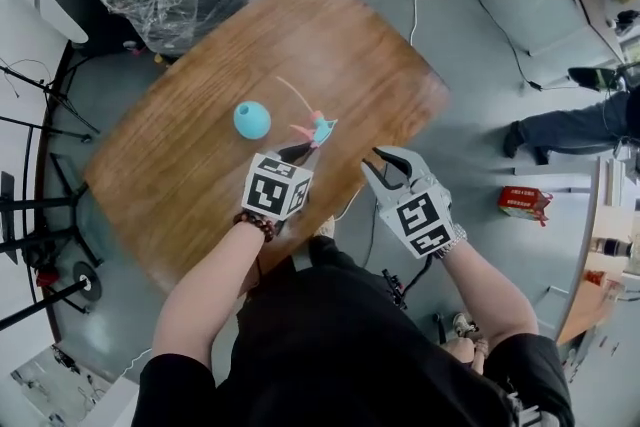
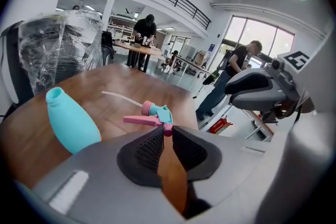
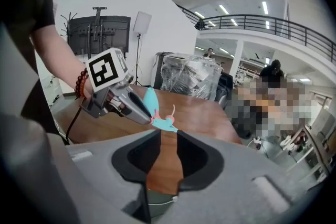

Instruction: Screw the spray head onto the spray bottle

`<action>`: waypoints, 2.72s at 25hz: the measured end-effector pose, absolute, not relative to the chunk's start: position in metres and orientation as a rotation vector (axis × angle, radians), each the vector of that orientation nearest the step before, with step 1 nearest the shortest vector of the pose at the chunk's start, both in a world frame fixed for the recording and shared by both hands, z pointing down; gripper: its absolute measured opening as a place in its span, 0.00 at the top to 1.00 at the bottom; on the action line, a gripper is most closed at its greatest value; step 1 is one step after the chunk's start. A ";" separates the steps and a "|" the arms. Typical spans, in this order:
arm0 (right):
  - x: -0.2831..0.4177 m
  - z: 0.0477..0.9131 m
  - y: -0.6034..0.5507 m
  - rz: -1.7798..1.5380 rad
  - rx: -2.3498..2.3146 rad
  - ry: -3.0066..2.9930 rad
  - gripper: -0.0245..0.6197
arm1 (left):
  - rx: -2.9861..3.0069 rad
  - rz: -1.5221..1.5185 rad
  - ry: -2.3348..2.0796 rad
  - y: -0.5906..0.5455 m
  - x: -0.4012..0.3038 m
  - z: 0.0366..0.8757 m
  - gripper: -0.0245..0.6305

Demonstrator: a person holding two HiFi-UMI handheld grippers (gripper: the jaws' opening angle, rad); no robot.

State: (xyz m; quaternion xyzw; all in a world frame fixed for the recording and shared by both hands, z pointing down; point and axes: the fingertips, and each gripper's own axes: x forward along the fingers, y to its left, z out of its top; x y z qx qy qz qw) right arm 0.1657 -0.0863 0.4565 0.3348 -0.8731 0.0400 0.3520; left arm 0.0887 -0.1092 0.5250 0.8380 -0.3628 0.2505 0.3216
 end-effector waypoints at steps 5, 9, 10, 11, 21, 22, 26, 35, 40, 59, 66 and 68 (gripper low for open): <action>0.150 0.451 -0.085 -0.202 0.732 -2.197 0.75 | 2.211 0.586 -0.874 -0.101 0.087 0.490 0.85; 0.136 0.453 -0.086 -0.531 0.606 -2.073 0.67 | 2.206 0.530 -0.836 -0.095 0.084 0.468 0.85; 0.131 0.452 -0.087 -0.601 0.577 -2.042 0.66 | 2.204 0.520 -0.828 -0.093 0.084 0.463 0.85; 0.125 0.452 -0.088 -0.664 0.549 -2.013 0.66 | 2.203 0.509 -0.820 -0.091 0.083 0.459 0.85; 0.094 0.458 -0.099 -0.977 0.404 -1.831 0.65 | 2.195 0.405 -0.753 -0.076 0.087 0.426 0.85; 0.093 0.459 -0.100 -0.990 0.399 -1.816 0.65 | 2.193 0.398 -0.747 -0.075 0.088 0.425 0.85; 0.090 0.461 -0.102 -1.029 0.380 -1.774 0.68 | 2.187 0.378 -0.729 -0.071 0.087 0.420 0.85; 0.088 0.462 -0.103 -1.077 0.371 -1.724 0.78 | 2.187 0.367 -0.696 -0.066 0.092 0.416 0.85; 0.088 0.465 -0.102 -0.985 0.374 -1.805 0.78 | 2.223 0.364 -0.712 -0.067 0.089 0.412 0.83; 0.112 0.444 -0.109 -0.317 0.500 -2.078 0.78 | 2.269 0.497 -1.146 -0.101 -0.012 0.454 0.59; 0.112 0.419 -0.108 0.030 0.549 -2.161 0.78 | 2.217 0.636 -1.369 -0.136 -0.045 0.508 0.41; 0.111 0.413 -0.107 0.155 0.564 -2.182 0.78 | 2.213 0.682 -1.403 -0.149 -0.051 0.524 0.36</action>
